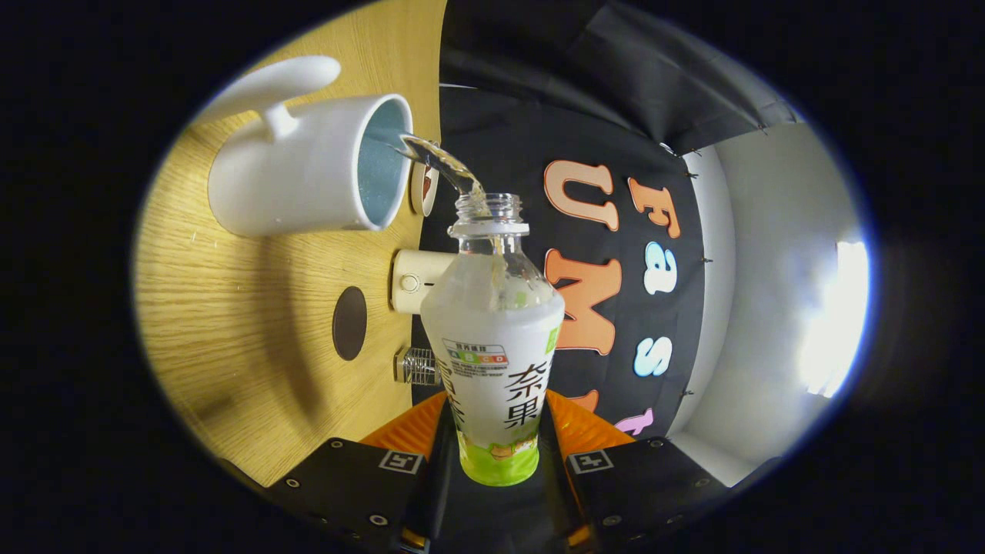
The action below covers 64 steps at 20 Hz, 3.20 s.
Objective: Take the bottle from table, then pour the juice into the cup, finally place the bottle on the coaster
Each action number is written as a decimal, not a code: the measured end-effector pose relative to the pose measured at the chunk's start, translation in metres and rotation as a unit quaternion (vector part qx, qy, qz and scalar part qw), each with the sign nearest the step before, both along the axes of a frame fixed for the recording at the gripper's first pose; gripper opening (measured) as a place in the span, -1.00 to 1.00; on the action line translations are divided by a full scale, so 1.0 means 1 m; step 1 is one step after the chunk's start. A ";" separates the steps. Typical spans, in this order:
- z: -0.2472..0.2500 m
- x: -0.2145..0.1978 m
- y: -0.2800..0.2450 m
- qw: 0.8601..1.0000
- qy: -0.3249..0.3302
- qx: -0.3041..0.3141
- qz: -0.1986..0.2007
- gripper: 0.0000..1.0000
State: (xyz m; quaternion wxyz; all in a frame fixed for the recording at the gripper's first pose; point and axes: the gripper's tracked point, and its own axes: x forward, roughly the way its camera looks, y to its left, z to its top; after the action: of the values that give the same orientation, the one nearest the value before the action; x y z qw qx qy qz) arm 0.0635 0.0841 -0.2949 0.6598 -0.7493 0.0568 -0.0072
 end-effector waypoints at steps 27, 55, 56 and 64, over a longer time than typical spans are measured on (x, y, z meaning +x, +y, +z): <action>0.009 -0.001 0.009 0.997 -0.018 -0.072 0.026 0.08; 0.028 0.015 0.016 0.986 -0.044 -0.144 0.078 0.07; 0.028 0.015 0.017 0.985 -0.043 -0.147 0.080 0.07; 0.033 0.020 0.021 0.979 -0.039 -0.173 0.102 0.07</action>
State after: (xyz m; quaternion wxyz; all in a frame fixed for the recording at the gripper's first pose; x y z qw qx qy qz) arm 0.0839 0.1055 -0.2618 0.5193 -0.8530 -0.0477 0.0208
